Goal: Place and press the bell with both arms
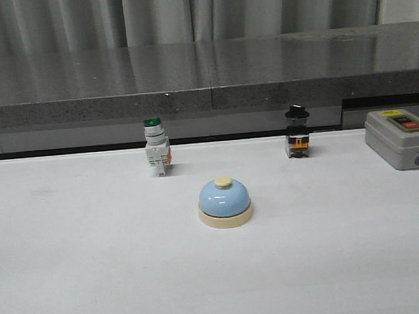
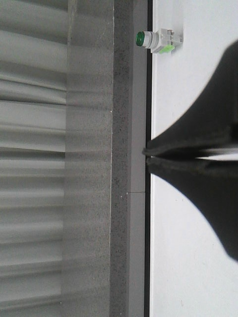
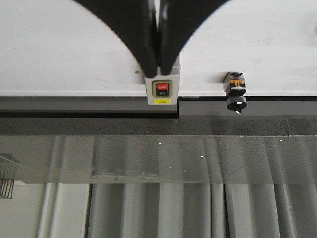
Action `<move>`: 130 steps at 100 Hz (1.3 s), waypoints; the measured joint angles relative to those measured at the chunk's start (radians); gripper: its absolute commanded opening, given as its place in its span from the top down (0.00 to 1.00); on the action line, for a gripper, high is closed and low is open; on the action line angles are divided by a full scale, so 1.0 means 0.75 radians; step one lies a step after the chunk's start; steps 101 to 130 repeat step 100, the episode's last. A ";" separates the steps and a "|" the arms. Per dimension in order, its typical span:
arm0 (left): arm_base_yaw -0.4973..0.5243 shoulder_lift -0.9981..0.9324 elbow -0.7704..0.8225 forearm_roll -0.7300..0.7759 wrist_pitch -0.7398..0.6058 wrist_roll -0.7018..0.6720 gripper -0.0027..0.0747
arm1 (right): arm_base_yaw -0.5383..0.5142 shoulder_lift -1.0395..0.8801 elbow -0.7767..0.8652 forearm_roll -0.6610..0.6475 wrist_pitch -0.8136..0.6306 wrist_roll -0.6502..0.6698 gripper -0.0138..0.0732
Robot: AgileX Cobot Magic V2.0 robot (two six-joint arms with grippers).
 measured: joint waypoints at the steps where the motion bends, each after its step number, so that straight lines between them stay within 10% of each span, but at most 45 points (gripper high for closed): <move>1: 0.000 0.000 0.000 0.000 0.000 0.000 0.99 | 0.000 0.000 0.000 0.000 0.003 0.000 0.92; 130: 0.000 0.000 0.000 0.000 0.000 0.000 0.99 | 0.000 -0.003 0.000 -0.054 0.054 0.000 0.92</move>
